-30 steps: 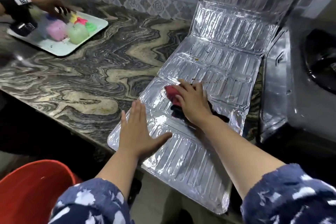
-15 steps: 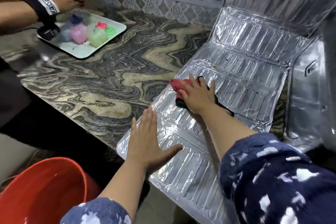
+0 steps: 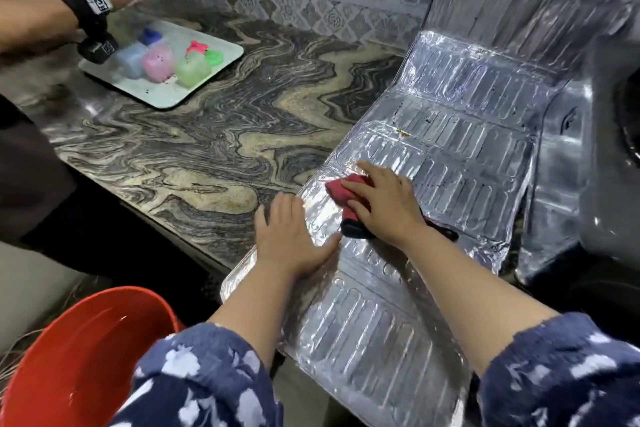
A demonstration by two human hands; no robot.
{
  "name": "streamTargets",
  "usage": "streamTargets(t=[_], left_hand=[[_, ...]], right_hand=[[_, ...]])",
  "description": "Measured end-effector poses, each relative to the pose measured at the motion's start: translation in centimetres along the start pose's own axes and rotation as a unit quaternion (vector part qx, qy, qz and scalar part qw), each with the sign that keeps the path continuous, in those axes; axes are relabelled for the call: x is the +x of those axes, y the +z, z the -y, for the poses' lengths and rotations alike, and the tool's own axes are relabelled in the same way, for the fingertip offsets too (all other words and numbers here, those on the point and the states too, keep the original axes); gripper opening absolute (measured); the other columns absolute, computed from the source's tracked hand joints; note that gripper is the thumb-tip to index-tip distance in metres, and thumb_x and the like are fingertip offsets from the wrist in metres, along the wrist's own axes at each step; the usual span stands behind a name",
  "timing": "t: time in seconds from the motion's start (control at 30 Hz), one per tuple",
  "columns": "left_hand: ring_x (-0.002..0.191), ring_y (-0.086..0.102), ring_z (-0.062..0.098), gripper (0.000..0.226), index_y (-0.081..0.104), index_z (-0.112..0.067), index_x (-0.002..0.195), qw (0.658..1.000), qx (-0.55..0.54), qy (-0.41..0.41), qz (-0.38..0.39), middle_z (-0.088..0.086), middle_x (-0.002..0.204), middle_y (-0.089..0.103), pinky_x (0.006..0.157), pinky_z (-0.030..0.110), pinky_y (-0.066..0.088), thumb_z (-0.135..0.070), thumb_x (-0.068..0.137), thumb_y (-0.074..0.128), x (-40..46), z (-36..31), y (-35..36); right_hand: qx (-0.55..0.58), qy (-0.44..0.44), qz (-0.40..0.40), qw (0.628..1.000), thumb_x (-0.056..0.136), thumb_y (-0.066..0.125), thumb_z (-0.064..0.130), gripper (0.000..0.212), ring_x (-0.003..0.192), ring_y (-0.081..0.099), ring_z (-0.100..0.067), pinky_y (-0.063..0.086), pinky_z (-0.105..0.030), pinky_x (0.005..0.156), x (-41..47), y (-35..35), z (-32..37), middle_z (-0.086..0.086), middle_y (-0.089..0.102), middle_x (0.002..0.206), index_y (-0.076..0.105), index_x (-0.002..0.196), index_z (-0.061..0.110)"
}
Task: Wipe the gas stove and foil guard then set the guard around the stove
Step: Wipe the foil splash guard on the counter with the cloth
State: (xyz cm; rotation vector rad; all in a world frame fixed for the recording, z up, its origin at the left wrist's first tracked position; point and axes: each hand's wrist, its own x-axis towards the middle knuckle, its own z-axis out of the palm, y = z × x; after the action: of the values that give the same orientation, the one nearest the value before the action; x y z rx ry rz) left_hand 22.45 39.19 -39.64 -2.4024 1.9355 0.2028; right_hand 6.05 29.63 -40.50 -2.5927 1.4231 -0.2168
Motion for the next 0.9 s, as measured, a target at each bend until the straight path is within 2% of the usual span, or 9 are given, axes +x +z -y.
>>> streamTargets(t=[0.07, 0.1, 0.23, 0.4, 0.53, 0.67, 0.77, 0.83, 0.9], left_hand=[[0.150, -0.004, 0.019, 0.083, 0.013, -0.010, 0.151, 0.997, -0.038, 0.060, -0.003, 0.005, 0.163, 0.002, 0.119, 0.053, -0.002, -0.063, 0.089, 0.028, 1.5, -1.8, 0.4], [0.149, -0.007, 0.017, 0.081, 0.012, -0.011, 0.152, 0.994, -0.059, 0.086, -0.010, 0.004, 0.163, -0.001, 0.118, 0.052, -0.005, -0.061, 0.088, 0.024, 2.2, -2.7, 0.8], [0.149, -0.007, 0.012, 0.079, 0.002, -0.012, 0.154, 0.986, -0.117, 0.108, -0.044, 0.001, 0.163, -0.001, 0.119, 0.049, -0.007, -0.061, 0.092, 0.008, 3.2, -5.0, 3.2], [0.148, -0.012, 0.010, 0.073, -0.003, -0.015, 0.154, 0.988, -0.082, 0.116, -0.055, -0.002, 0.162, -0.009, 0.120, 0.047, -0.007, -0.057, 0.097, 0.011, 3.0, -4.6, 4.2], [0.149, -0.009, 0.012, 0.071, 0.004, -0.018, 0.154, 0.991, -0.058, 0.107, -0.051, -0.001, 0.162, -0.006, 0.120, 0.043, -0.007, -0.057, 0.096, 0.011, 2.7, -3.2, 4.2], [0.148, -0.011, 0.010, 0.069, 0.001, -0.020, 0.154, 0.992, -0.051, 0.107, -0.050, -0.003, 0.161, -0.009, 0.118, 0.041, -0.012, -0.056, 0.097, 0.012, 2.2, -0.9, 3.9], [0.148, -0.008, 0.010, 0.068, 0.001, -0.021, 0.154, 0.992, -0.043, 0.111, -0.047, -0.003, 0.161, -0.007, 0.118, 0.041, -0.012, -0.056, 0.097, 0.013, 1.3, 1.0, 3.8], [0.149, 0.003, 0.010, 0.067, 0.013, -0.022, 0.154, 0.992, -0.058, 0.092, -0.061, -0.004, 0.162, 0.005, 0.120, 0.043, -0.005, -0.056, 0.096, 0.021, 0.7, 1.8, 3.1], [0.145, 0.021, 0.013, 0.066, 0.034, -0.019, 0.145, 0.991, -0.087, 0.058, -0.089, -0.003, 0.157, 0.026, 0.121, 0.045, 0.006, -0.056, 0.090, 0.030, 1.1, 1.5, 2.0]], right_hand=[[0.009, 0.007, 0.009, 1.000, 0.092, 0.046, 0.046, 0.044, 0.137, 0.028, -0.023, 0.017, -0.045, 0.111, -1.0, 0.0, -0.9, 0.002, 0.031, 0.153, 0.046, 0.135, 0.039], [0.013, 0.012, 0.017, 1.000, 0.091, 0.043, 0.050, 0.046, 0.138, 0.028, -0.023, 0.016, -0.045, 0.112, -1.5, 0.1, -1.4, 0.002, 0.033, 0.152, 0.045, 0.136, 0.041], [0.005, 0.047, 0.021, 0.999, 0.084, 0.013, 0.059, 0.063, 0.143, 0.023, -0.019, 0.011, -0.051, 0.115, -2.8, 0.6, -3.2, 0.005, 0.030, 0.154, 0.035, 0.141, 0.043], [-0.018, 0.202, 0.007, 0.979, 0.099, 0.020, 0.048, 0.048, 0.148, 0.009, -0.018, -0.011, -0.053, 0.117, -3.1, -0.1, -6.1, 0.004, 0.012, 0.160, 0.021, 0.146, 0.041], [-0.022, 0.277, 0.019, 0.960, 0.098, 0.014, 0.051, 0.052, 0.149, 0.003, -0.022, -0.010, -0.057, 0.116, -3.5, -0.5, -7.2, 0.001, 0.000, 0.161, 0.015, 0.149, 0.038], [-0.025, 0.257, 0.024, 0.966, 0.095, 0.014, 0.058, 0.061, 0.148, -0.001, -0.029, -0.006, -0.057, 0.117, -3.6, -0.3, -5.5, 0.001, -0.011, 0.161, 0.004, 0.150, 0.035], [-0.032, 0.204, 0.027, 0.978, 0.091, 0.013, 0.064, 0.062, 0.147, -0.003, -0.037, 0.000, -0.058, 0.117, -4.3, 0.3, -3.5, 0.001, -0.013, 0.160, -0.005, 0.147, 0.044], [-0.028, 0.176, 0.036, 0.983, 0.088, 0.014, 0.068, 0.062, 0.146, -0.003, -0.039, 0.001, -0.057, 0.117, -4.6, 0.5, -2.5, 0.003, -0.009, 0.161, -0.004, 0.145, 0.050], [-0.017, 0.169, 0.044, 0.984, 0.085, 0.016, 0.070, 0.064, 0.146, -0.002, -0.038, 0.001, -0.057, 0.117, -4.6, 0.3, -2.3, 0.005, -0.004, 0.161, 0.003, 0.145, 0.051]])
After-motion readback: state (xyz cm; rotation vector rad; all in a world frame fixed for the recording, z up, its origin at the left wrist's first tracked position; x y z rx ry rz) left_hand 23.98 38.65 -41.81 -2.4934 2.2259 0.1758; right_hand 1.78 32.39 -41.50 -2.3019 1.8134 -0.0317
